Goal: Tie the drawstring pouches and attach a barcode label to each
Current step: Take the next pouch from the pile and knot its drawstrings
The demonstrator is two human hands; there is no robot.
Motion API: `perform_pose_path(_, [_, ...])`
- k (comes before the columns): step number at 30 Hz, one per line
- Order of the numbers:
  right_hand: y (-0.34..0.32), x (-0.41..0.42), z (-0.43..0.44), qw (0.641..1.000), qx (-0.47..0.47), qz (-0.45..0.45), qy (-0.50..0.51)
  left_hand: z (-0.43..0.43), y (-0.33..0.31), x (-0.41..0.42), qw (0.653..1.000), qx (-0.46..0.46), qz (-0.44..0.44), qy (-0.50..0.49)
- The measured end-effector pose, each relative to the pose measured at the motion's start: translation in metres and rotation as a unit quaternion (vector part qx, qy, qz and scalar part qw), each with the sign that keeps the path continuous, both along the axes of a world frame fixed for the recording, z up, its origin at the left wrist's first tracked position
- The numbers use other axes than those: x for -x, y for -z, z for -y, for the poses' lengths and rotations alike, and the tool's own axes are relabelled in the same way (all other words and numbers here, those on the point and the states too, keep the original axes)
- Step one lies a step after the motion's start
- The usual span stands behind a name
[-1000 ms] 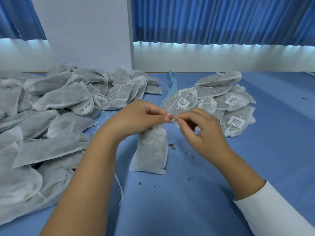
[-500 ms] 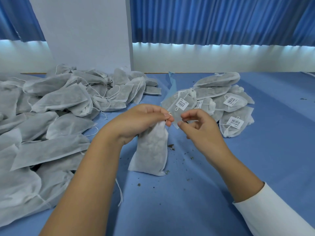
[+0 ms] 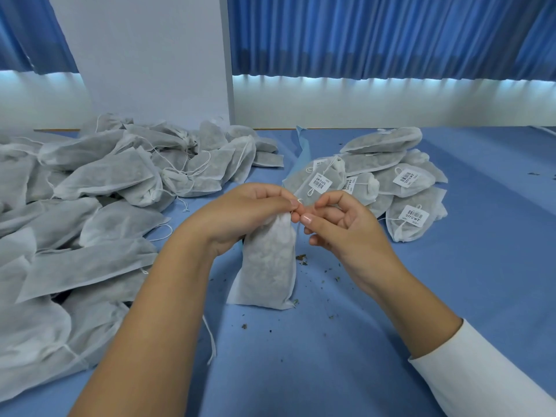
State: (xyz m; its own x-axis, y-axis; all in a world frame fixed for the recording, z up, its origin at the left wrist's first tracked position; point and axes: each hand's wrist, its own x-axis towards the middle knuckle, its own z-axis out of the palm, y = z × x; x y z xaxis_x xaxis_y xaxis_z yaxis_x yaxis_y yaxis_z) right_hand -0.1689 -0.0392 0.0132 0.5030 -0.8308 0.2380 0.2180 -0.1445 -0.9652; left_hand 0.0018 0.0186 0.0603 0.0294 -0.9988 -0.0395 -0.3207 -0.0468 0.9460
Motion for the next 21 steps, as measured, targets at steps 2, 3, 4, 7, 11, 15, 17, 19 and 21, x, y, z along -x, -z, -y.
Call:
perform_pose_path(2, [0.0, 0.0, 0.0, 1.0, -0.003, -0.003, -0.013, 0.001, 0.0, 0.0, 1.0, -0.005, -0.014, -0.005])
perform_pose_path(3, [0.0, 0.0, 0.001, 1.0, -0.003, -0.005, -0.02, 0.001, 0.001, 0.0, 1.0, -0.006, -0.017, -0.011])
perform_pose_path(4, [0.0, -0.001, 0.001, 1.0, -0.001, -0.008, -0.026, 0.001, 0.001, 0.001, 1.0, -0.008, -0.014, -0.02])
perform_pose_path(7, [0.002, -0.003, 0.0, 0.999, 0.022, -0.038, -0.019, 0.003, 0.002, 0.008, 0.998, 0.001, 0.036, -0.056])
perform_pose_path(11, [0.003, -0.003, 0.0, 0.997, 0.054, -0.055, 0.013, 0.005, 0.003, 0.013, 0.991, 0.029, 0.082, -0.104])
perform_pose_path(15, [0.003, -0.003, 0.002, 0.999, 0.042, 0.0, 0.026, 0.004, 0.001, 0.011, 0.991, 0.028, 0.085, -0.096])
perform_pose_path(17, [0.003, -0.003, 0.002, 0.999, 0.024, 0.037, 0.023, 0.004, 0.001, 0.012, 0.992, 0.027, 0.081, -0.095])
perform_pose_path(19, [0.003, -0.003, 0.002, 0.998, 0.01, 0.058, 0.021, 0.004, 0.001, 0.012, 0.992, 0.029, 0.081, -0.093])
perform_pose_path(21, [0.003, -0.002, 0.003, 0.998, 0.01, 0.064, 0.025, 0.005, 0.001, 0.012, 0.992, 0.03, 0.083, -0.094])
